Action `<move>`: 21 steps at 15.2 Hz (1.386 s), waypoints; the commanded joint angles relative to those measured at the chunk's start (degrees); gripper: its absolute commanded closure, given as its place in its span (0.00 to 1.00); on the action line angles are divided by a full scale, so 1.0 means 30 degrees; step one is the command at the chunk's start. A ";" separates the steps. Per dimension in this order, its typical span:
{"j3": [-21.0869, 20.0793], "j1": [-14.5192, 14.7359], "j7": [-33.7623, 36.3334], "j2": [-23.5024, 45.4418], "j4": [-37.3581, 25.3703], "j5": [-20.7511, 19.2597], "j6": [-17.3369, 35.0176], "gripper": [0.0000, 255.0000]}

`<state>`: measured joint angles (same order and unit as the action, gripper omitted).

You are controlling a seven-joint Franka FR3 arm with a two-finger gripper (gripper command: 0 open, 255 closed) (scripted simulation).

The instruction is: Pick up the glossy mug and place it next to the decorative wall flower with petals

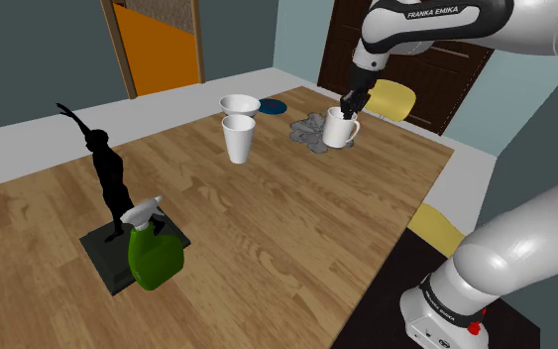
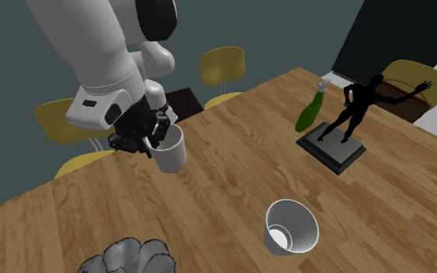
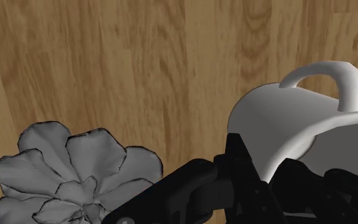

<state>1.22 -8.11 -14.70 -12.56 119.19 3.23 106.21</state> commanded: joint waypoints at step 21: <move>0.2790 -0.2040 -0.4975 0.3869 -0.1612 -0.0001 0.1987 1.00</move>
<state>9.61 -14.25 -29.60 -1.35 114.03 3.13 111.41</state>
